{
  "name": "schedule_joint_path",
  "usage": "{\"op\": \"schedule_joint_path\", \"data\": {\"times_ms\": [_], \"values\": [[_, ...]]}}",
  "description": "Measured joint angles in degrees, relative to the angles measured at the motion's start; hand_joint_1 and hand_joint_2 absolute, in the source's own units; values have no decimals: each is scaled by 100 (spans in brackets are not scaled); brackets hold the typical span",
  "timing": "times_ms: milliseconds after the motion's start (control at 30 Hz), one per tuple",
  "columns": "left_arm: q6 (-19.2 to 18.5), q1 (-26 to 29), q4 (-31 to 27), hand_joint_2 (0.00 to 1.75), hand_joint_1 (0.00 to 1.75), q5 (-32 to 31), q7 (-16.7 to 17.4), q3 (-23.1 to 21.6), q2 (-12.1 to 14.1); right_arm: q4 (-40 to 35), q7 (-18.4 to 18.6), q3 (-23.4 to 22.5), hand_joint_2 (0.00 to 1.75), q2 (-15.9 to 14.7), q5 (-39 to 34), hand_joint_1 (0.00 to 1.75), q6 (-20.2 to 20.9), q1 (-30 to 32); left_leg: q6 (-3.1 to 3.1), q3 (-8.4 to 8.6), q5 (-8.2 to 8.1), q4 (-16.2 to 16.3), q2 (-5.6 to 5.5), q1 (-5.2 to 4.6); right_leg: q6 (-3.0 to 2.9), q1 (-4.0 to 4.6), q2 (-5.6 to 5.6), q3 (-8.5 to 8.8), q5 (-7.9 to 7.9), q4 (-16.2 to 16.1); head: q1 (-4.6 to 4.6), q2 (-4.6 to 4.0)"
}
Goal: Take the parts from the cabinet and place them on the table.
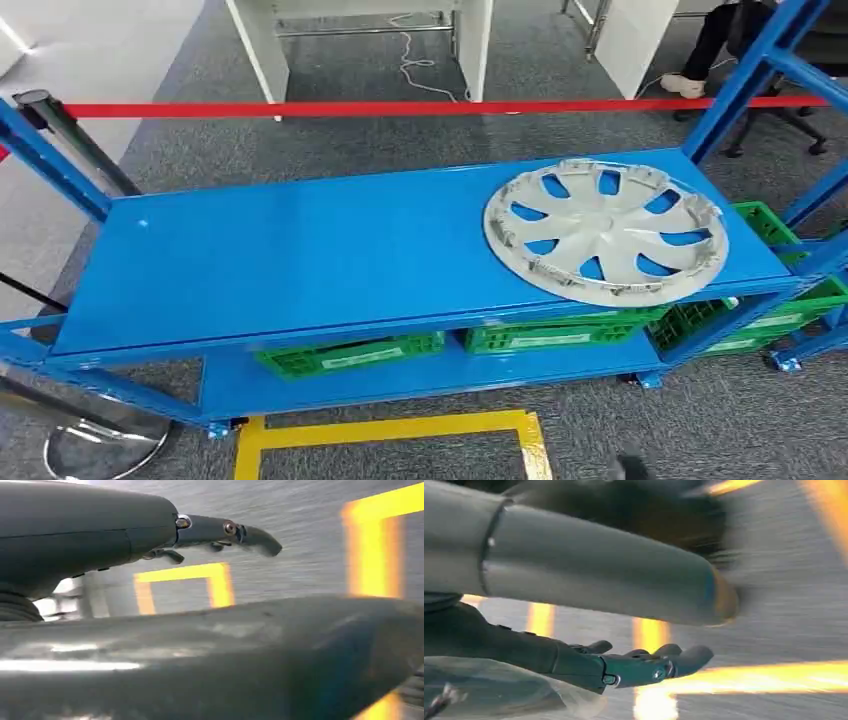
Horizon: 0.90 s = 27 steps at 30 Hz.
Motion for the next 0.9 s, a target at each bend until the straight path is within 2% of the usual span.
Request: {"op": "schedule_joint_path", "data": {"times_ms": [67, 167, 267, 333, 733, 767, 800, 833, 900], "values": [[0, -156, -59, 0, 0, 0, -15, 0, 4, 73, 7, 2, 0, 0, 2, 0, -7, 214, 51, -1, 13, -2, -2, -20, 47, -18, 3, 7, 24, -10, 7, 0], [0, -194, -147, 0, 0, 0, -7, 0, 11, 155, -4, 15, 0, 2, 2, 0, 7, 245, 69, 5, 4, 1, 46, -29, 87, -25, 60, 5, 49, -58, 2, 0], [0, -205, -201, 0, 0, 0, -7, 0, 11, 214, -4, 15, 0, 0, 2, 0, 2, 247, 110, 22, -2, 2, 28, -29, 112, -25, 22, 6, 40, -88, 2, 0], [0, -206, -221, 0, 0, 0, -7, 0, 11, 232, -4, 15, 0, 0, 2, 0, 2, 249, 118, 21, -8, 2, 27, -30, 115, -25, 22, 49, 40, -99, 0, 0], [0, -219, -269, 0, 0, 0, -7, 0, 11, 291, -4, 20, 0, 0, 2, 0, 2, 253, 131, 25, -17, 5, 28, -27, 131, -19, 22, 50, 37, -101, 0, 0], [0, -219, -269, 175, 0, 0, -7, 0, 11, 293, -4, 20, 0, 0, 2, 0, 2, 253, 130, 25, -17, 5, 28, -25, 130, -18, 22, 50, 37, -101, 0, 0], [0, -219, -271, 175, 0, 0, -7, 0, 11, 296, -4, 22, 0, 0, 2, 0, 2, 253, 130, 25, -16, 5, 28, -24, 130, -17, 22, 50, 37, -101, 0, 0], [0, -219, -271, 175, 0, 0, -7, 0, 11, 302, -4, 22, 175, 0, 2, 0, 2, 252, 130, 25, -16, 5, 28, -24, 130, -17, 22, 50, 37, -101, 0, 0], [0, -219, -271, 175, 0, 0, -7, 0, 11, 307, -4, 24, 175, 0, 2, 0, 2, 253, 130, 25, -16, 4, 28, -23, 130, -17, 22, 50, 37, -101, 0, 0]]}}
